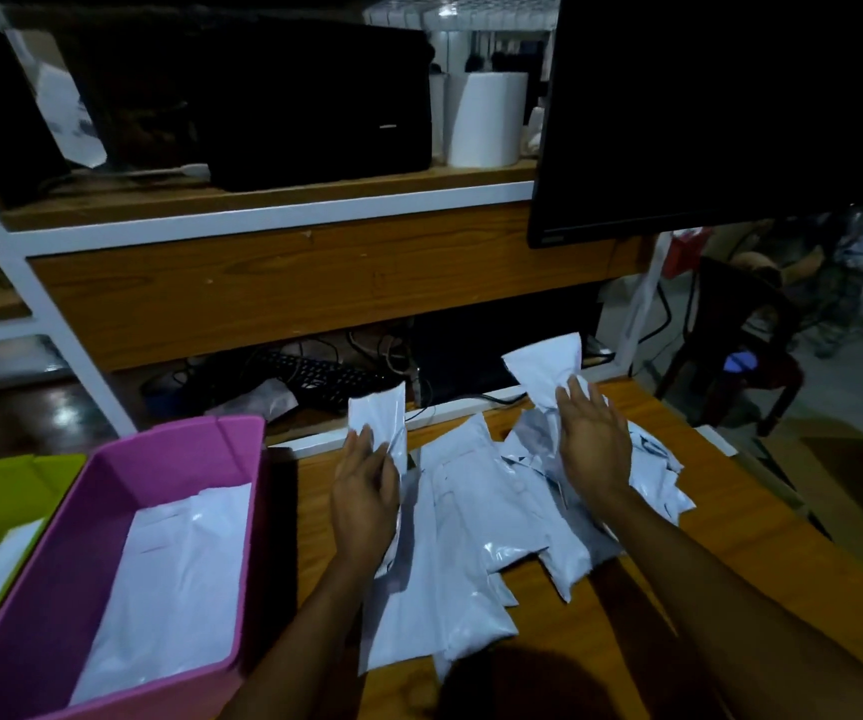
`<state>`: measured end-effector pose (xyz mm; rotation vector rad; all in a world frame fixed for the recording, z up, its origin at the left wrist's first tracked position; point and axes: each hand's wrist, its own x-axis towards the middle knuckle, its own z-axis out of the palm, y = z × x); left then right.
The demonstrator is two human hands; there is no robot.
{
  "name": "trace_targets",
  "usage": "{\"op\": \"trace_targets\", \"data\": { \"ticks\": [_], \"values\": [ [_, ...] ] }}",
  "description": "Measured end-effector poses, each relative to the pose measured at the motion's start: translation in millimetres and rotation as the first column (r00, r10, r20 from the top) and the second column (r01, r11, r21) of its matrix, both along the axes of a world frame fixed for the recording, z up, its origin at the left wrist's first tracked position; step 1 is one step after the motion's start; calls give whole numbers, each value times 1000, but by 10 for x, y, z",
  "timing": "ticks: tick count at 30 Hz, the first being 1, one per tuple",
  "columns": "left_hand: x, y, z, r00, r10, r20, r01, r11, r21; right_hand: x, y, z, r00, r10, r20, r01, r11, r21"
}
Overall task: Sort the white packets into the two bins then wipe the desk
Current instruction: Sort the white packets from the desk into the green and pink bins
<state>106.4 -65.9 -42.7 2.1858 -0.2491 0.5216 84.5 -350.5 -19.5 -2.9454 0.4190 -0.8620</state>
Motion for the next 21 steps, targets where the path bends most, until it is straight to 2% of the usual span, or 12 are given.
{"op": "trace_targets", "data": {
  "ticks": [3, 8, 12, 16, 21],
  "values": [
    [-53, 56, 239, 990, -74, 121, 79, 996, -35, -108, 263, 209, 982, 43, 185, -55, 997, 62],
    [-287, 273, 510, 957, -143, 252, 165, 984, -68, -415, 847, 366, 940, 91, 328, -146, 979, 145],
    [-620, 562, 589, 933, -129, 335, 166, 982, -85, -812, 1423, 458, 906, 84, 415, -225, 926, 303],
    [-980, 909, 619, 938, -62, 341, 112, 985, -130, -1187, 1969, 530, 866, 96, 490, -312, 870, 382],
    [-1400, 1455, 624, 906, 47, 421, 16, 989, -146, -1561, 2561, 562, 846, 205, 492, -405, 847, 344]
  ]
}}
